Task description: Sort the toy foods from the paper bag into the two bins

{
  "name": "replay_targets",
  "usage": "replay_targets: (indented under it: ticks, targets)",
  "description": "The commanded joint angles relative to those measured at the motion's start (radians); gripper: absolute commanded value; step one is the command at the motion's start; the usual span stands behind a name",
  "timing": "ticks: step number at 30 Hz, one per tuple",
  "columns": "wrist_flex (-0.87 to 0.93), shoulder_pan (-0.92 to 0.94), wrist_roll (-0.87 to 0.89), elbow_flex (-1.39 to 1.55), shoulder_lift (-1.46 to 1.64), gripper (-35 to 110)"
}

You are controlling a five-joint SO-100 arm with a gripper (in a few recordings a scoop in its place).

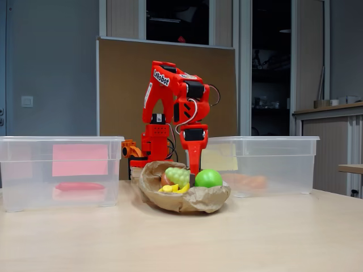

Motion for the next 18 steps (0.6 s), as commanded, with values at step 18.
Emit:
replay_targets:
  ticks: [18]
  targets:
    - [0.084, 0.018, 0.020, -0.075, -0.037, 35]
